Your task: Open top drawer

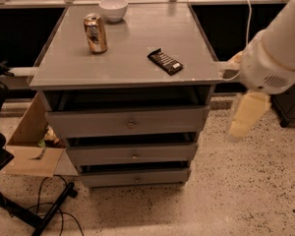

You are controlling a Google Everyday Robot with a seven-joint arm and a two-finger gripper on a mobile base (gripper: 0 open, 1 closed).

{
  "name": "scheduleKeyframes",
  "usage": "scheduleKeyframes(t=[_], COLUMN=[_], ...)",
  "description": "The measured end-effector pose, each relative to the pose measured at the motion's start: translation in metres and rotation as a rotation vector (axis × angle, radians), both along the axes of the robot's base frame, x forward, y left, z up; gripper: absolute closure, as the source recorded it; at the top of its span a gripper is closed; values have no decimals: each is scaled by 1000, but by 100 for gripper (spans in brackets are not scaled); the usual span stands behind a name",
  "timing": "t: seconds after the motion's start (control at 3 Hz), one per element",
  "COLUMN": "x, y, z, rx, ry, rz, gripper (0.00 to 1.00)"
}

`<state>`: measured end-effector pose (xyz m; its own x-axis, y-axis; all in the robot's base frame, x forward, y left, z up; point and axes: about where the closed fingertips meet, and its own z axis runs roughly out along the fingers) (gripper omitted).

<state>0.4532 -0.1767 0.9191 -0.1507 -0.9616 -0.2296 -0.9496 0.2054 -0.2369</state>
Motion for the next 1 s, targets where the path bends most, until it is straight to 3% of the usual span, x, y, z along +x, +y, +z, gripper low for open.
scheduleKeyframes(t=[0.67,1.0], x=[26,56], y=[73,94], z=[-139,-184], rx=[13,-9], ry=[32,46], rz=[106,134], gripper=[0,0])
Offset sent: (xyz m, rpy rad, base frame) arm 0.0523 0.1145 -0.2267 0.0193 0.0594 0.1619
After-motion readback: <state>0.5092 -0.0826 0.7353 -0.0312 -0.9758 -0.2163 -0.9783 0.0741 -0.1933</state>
